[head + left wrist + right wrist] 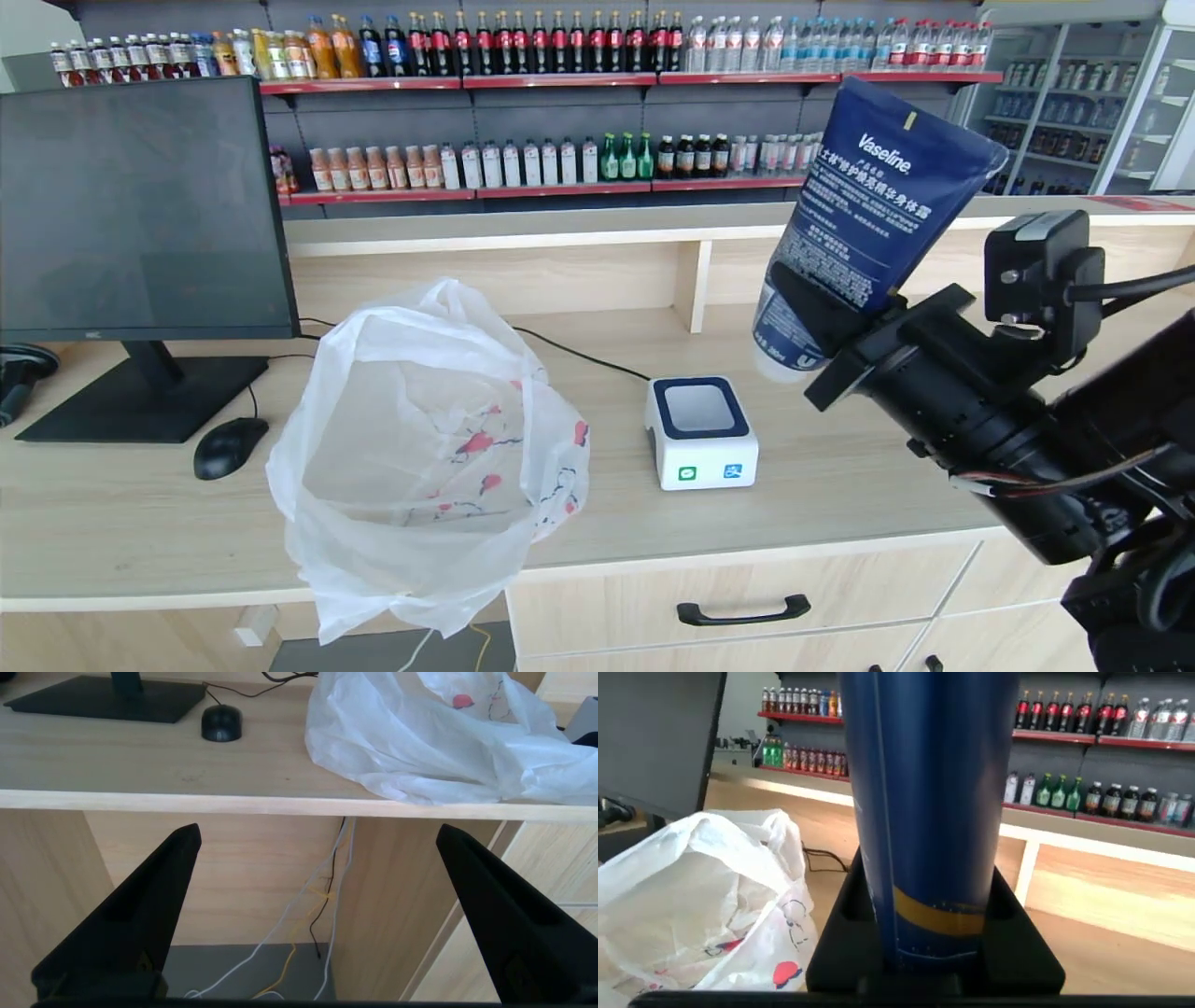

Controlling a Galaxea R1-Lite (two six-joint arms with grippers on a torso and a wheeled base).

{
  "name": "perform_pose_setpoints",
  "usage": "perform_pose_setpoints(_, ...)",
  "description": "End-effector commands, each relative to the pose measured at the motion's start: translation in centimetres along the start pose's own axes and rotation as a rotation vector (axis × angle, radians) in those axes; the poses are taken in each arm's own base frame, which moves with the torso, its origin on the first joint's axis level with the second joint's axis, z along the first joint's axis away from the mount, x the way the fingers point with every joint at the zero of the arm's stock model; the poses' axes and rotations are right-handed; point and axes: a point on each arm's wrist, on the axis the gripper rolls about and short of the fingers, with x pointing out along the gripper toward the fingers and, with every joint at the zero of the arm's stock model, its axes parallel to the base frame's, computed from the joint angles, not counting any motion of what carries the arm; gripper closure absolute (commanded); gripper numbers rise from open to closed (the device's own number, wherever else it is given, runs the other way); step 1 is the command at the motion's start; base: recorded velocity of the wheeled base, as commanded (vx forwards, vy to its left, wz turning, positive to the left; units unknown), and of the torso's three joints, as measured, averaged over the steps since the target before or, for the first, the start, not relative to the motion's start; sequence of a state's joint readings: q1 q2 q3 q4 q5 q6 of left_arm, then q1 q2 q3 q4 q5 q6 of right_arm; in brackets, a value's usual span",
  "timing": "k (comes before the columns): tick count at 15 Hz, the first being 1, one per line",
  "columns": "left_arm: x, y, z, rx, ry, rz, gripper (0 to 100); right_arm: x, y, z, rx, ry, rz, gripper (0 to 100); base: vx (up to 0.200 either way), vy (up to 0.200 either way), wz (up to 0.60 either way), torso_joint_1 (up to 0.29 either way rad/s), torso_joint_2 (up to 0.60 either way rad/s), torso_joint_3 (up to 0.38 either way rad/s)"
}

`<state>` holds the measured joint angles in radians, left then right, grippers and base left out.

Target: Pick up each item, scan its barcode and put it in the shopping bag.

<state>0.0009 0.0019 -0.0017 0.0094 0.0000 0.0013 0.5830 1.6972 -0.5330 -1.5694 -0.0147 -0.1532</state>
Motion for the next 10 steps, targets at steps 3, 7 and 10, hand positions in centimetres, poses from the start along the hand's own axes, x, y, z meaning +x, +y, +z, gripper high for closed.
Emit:
perform_pose_setpoints(3, 0.0, 0.0, 0.0, -0.001, 0.000, 0.001, 0, -2.0, -0.2, -0.6, 0.057, 0.071, -0.074, 100, 0.000, 0.000, 0.00, 0.000, 0.00, 0.000)
perform_pose_setpoints(7, 0.0, 0.0, 0.0, -0.003, 0.000, 0.001, 0, -2.1, -0.3, -1.6, 0.076, 0.108, -0.082, 100, -0.050, 0.000, 0.00, 0.002, 0.00, 0.001)
perform_pose_setpoints(10, 0.0, 0.0, 0.0, -0.001, 0.000, -0.001, 0, -2.4, -0.8, -1.4, 0.077, 0.107, -0.100, 100, -0.200, 0.000, 0.00, 0.001, 0.00, 0.001)
